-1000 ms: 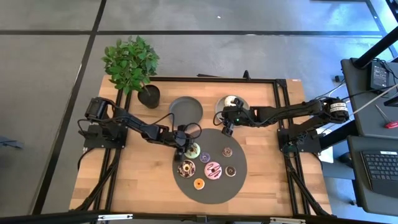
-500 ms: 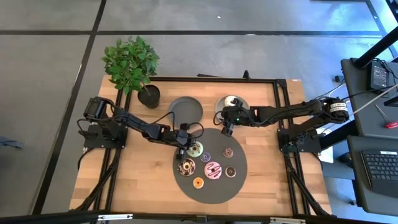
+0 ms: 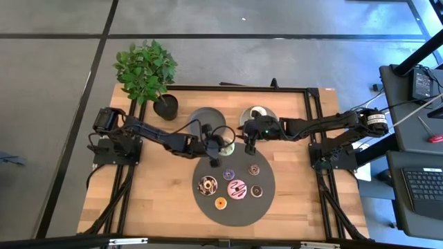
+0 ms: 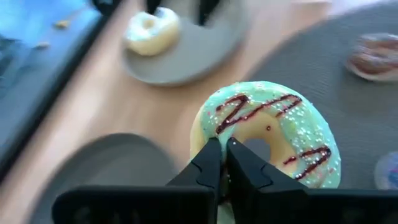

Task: Pick & Place donuts
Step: Put the large blue donut on the light gray plate

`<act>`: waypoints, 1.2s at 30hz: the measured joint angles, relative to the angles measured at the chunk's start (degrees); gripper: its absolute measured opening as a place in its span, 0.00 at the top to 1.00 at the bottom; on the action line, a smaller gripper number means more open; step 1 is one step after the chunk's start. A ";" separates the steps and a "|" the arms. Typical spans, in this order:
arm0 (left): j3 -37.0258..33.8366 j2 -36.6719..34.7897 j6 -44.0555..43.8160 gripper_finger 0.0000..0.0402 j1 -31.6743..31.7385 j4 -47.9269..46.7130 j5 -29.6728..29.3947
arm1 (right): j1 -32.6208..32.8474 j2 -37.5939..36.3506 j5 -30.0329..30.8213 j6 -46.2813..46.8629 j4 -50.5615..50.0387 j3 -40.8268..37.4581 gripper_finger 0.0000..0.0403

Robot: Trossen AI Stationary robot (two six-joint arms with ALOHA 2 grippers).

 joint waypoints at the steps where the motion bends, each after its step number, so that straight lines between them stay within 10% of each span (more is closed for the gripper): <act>1: 0.49 0.00 0.02 0.97 0.00 0.02 -2.08 | 0.00 0.00 0.06 -0.38 0.33 0.01 0.59; 14: 2.09 0.00 5.50 0.97 0.04 0.02 -12.44 | 0.02 0.00 0.32 0.94 7.98 0.01 0.34; 36: 2.07 0.00 5.62 0.97 -0.34 1.00 -14.82 | 1.42 6.95 7.06 4.06 13.07 0.05 0.44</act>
